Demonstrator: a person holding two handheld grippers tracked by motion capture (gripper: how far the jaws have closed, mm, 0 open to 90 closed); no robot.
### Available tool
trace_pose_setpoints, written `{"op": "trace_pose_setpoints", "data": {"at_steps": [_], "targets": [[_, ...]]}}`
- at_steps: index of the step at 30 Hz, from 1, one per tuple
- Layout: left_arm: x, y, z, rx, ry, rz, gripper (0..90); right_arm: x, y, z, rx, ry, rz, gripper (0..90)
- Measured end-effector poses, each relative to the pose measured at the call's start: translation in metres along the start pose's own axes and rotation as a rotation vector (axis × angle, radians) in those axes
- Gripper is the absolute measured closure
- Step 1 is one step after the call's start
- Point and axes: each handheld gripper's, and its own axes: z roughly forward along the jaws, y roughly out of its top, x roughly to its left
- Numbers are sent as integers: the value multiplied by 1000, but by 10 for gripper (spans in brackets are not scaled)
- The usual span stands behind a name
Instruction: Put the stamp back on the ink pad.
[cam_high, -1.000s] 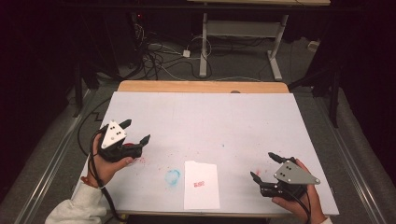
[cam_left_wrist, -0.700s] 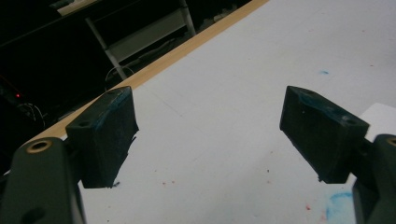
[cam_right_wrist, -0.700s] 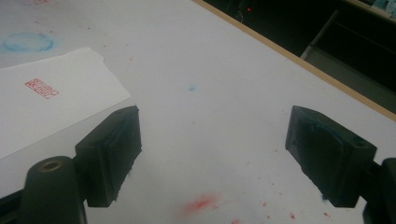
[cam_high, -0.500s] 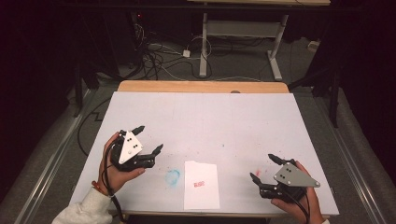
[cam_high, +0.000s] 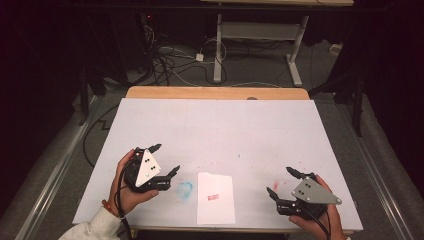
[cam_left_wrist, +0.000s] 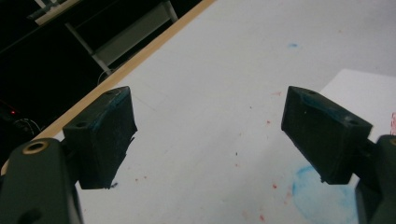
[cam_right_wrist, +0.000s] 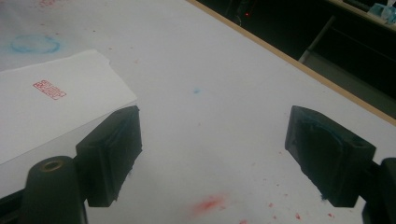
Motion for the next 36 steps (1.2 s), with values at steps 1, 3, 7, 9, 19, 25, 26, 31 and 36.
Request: {"op": "trace_pose_setpoints", "data": {"at_steps": [1, 3, 7, 9, 19, 25, 26, 31, 36], "targets": [[-1, -2, 0, 2, 2, 7, 172, 0, 0, 0, 0, -2, 0, 191], [-3, -5, -1, 2, -8, 8, 171, 1, 0, 0, -1, -6, -2, 191], [-6, -14, -1, 9, -14, 17, 166, 1, -1, 0, -1, -11, -3, 191], [-7, -18, -2, 22, -7, 26, 166, 1, -2, 0, 0, -15, -6, 191], [-8, -43, -5, 58, -38, 14, 166, 1, -6, 5, 13, -27, -20, 191], [-6, -58, -8, 73, -66, 2, 166, 0, -7, 9, 24, -20, -15, 191], [-5, -61, -8, 80, -67, 0, 166, 0, -7, 9, 28, -21, -20, 191], [-3, -74, -7, 127, -80, -11, 166, 0, -8, 11, 31, -15, -26, 191], [-2, -80, -6, 146, -89, -39, 166, -2, -8, 10, 27, -18, -24, 191]]}}
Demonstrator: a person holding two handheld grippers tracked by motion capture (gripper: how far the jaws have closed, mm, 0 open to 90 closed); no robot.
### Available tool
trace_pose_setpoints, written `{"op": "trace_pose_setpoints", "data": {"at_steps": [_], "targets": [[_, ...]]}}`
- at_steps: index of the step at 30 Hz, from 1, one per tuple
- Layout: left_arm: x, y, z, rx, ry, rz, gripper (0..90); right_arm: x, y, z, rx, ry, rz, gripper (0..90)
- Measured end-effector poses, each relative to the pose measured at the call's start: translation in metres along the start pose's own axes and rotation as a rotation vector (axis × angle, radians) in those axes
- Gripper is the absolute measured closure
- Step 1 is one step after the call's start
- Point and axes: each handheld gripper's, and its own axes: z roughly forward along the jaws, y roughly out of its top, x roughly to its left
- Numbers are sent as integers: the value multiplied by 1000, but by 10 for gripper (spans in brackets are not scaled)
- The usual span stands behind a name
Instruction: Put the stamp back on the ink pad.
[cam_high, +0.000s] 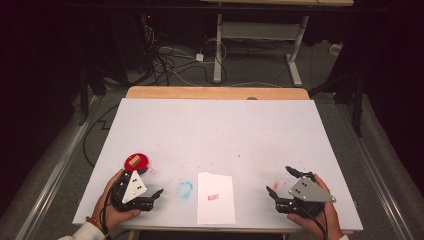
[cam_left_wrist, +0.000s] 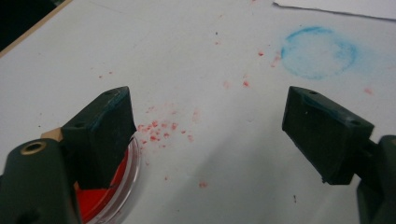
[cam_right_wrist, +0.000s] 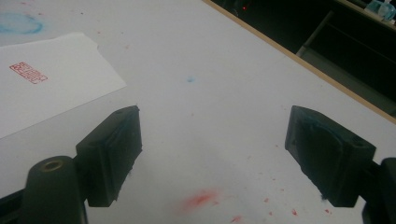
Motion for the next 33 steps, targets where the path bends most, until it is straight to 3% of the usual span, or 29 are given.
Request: {"op": "trace_pose_setpoints", "data": {"at_steps": [23, 33], "targets": [[-6, 3, -7, -19, 27, 29, 166, 3, 5, -9, -23, -17, -15, 189], [-6, 4, -6, -19, 16, 27, 166, 2, 4, -6, -17, -15, -14, 188]]}}
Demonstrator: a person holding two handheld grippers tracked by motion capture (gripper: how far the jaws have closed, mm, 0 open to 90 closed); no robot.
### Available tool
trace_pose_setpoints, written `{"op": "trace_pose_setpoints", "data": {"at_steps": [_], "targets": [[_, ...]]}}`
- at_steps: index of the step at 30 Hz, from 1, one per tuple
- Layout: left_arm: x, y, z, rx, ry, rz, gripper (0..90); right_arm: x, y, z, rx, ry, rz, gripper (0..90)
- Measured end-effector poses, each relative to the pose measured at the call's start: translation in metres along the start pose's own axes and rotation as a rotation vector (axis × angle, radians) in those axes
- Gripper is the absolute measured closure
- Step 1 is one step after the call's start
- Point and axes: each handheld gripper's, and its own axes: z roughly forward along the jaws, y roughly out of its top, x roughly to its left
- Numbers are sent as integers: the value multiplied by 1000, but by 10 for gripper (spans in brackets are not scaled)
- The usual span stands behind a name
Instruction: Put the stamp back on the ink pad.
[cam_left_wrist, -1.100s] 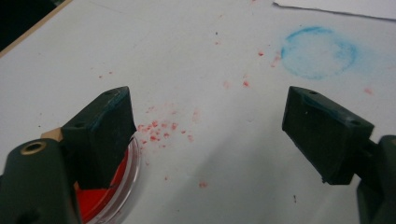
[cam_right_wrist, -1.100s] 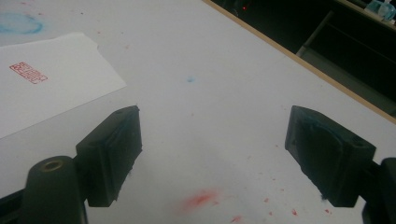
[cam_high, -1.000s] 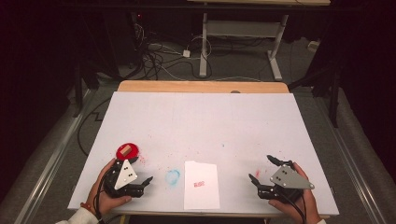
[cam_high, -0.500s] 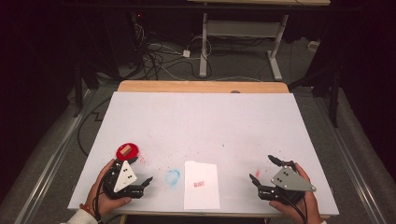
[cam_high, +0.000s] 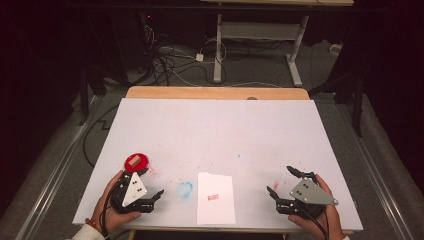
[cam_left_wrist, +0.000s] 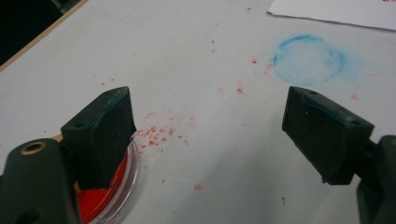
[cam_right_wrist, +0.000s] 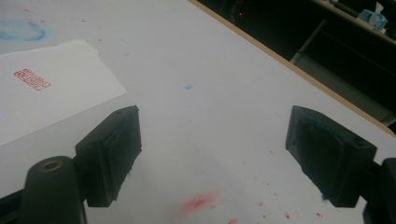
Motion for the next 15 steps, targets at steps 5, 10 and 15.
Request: {"op": "trace_pose_setpoints", "data": {"at_steps": [5, 10, 15], "targets": [[0, 0, 1, 1, -4, -2, 166, -2, 0, 2, 4, -8, 2, 187], [1, 1, 2, 8, -9, -2, 166, -3, -1, 5, 12, -8, 0, 184], [0, 5, 4, 8, -7, -3, 166, -7, -3, 3, 18, -29, 9, 185]]}}
